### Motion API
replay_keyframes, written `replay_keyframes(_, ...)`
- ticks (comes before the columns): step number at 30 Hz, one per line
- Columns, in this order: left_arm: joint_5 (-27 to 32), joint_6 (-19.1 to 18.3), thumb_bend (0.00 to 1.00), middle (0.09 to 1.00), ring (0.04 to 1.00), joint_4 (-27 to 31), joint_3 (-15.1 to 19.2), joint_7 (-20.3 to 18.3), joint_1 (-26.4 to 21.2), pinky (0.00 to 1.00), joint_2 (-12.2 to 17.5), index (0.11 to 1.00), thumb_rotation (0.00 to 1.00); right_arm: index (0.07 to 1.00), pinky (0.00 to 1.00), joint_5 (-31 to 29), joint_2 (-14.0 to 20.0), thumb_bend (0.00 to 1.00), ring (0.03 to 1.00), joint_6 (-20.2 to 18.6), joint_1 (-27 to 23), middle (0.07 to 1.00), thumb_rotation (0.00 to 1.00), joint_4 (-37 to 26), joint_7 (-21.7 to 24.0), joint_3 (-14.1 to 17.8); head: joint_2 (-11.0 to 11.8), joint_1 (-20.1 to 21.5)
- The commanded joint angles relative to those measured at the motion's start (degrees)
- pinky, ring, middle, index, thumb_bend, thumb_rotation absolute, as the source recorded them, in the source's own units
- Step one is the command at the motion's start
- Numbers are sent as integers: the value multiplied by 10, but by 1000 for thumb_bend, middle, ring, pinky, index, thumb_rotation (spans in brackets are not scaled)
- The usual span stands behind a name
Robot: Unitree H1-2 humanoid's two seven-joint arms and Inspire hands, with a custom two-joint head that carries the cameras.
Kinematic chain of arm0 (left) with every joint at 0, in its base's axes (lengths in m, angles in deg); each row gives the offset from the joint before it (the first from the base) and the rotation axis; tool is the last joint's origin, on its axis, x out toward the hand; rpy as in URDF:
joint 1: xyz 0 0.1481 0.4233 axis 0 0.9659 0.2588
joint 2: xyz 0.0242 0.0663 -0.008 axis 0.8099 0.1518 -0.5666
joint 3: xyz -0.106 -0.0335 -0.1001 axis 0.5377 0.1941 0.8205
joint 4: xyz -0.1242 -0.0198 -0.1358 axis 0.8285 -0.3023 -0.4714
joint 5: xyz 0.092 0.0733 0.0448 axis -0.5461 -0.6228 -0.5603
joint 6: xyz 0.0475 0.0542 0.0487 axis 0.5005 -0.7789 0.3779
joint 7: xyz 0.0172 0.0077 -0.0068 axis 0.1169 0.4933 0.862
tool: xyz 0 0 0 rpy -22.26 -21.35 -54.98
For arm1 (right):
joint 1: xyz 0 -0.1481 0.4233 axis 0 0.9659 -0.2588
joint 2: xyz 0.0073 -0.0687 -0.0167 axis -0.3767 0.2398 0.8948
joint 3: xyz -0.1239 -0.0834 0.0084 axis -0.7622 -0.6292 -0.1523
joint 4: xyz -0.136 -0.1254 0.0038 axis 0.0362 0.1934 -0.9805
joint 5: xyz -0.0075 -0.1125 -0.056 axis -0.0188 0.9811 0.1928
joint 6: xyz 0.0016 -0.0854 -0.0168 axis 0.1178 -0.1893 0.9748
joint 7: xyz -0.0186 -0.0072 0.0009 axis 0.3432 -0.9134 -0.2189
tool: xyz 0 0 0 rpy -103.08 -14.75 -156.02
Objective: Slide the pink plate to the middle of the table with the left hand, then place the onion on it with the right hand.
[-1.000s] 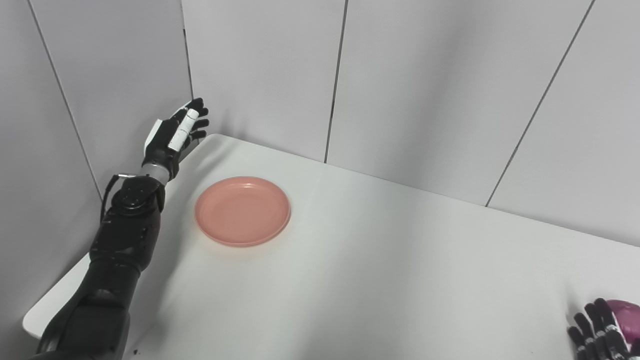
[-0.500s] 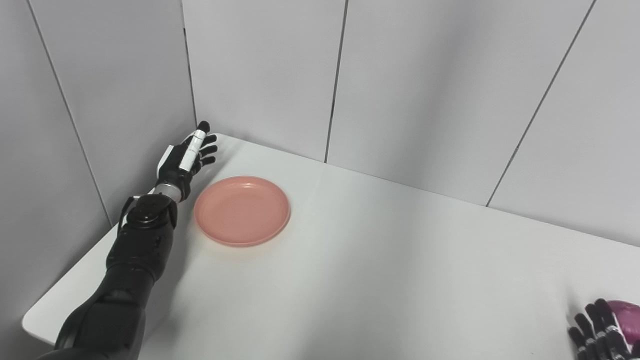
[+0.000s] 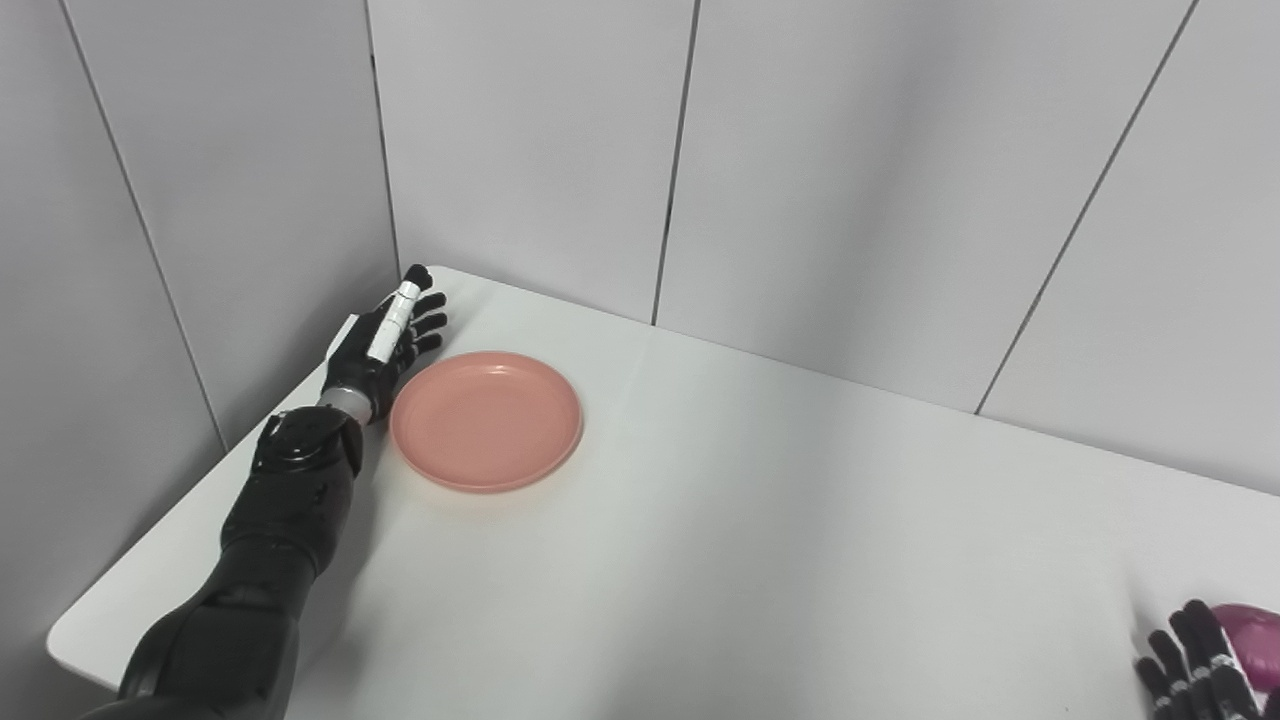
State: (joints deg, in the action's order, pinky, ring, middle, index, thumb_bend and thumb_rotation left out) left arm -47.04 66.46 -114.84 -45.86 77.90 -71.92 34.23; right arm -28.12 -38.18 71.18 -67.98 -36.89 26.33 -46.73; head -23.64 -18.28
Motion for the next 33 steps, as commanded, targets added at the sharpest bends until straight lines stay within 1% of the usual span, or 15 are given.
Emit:
replay_keyframes(1, 1, 17, 927, 876, 876, 5, 0, -4, -23, 850, 19, 874, 816, 978, 1000, -13, -38, 946, 1000, -14, 52, 994, 1000, 36, -1, -14, 0, -1)
replay_keyframes(6, 2, 19, 940, 863, 867, -6, 3, -2, -26, 842, 27, 856, 813, 992, 1000, -11, -36, 952, 1000, -12, 53, 1000, 1000, 35, 0, -16, -2, -1)
replay_keyframes(10, 3, 20, 914, 840, 865, -7, 4, -4, -26, 855, 33, 850, 816, 998, 1000, -10, -35, 951, 1000, -12, 53, 1000, 1000, 36, -1, -16, -3, -1)
replay_keyframes(13, 2, 24, 937, 847, 864, -13, 3, -7, -27, 843, 35, 849, 811, 1000, 1000, -11, -34, 947, 1000, -13, 52, 1000, 1000, 37, 0, -16, -3, -1)
replay_keyframes(17, 3, 22, 939, 857, 858, -16, 4, -4, -24, 852, 37, 853, 810, 1000, 1000, -12, -32, 934, 1000, -10, 52, 1000, 1000, 40, 2, -15, -5, -2)
replay_keyframes(22, 3, 21, 941, 854, 850, -12, 3, -7, -18, 836, 37, 852, 818, 997, 1000, -11, -31, 937, 1000, -13, 53, 1000, 1000, 39, 1, -14, -8, -3)
replay_keyframes(25, 4, 21, 944, 858, 854, -14, 5, -8, -16, 849, 38, 846, 812, 995, 1000, -12, -30, 941, 1000, -16, 53, 1000, 1000, 38, 0, -14, -9, -4)
replay_keyframes(29, 4, 23, 940, 852, 850, -16, 5, -7, -15, 839, 39, 844, 808, 1000, 1000, -11, -28, 947, 1000, -16, 54, 1000, 1000, 37, 2, -14, -10, -5)
replay_keyframes(32, -4, 33, 935, 855, 851, -31, 0, -4, -15, 823, 41, 847, 834, 1000, 1000, -14, -27, 941, 1000, -17, 54, 1000, 1000, 37, 4, -14, -12, -4)
replay_keyframes(33, -4, 36, 935, 863, 855, -37, -1, -5, -15, 820, 41, 863, 842, 1000, 1000, -14, -26, 938, 1000, -17, 54, 1000, 1000, 37, 4, -14, -12, -4)
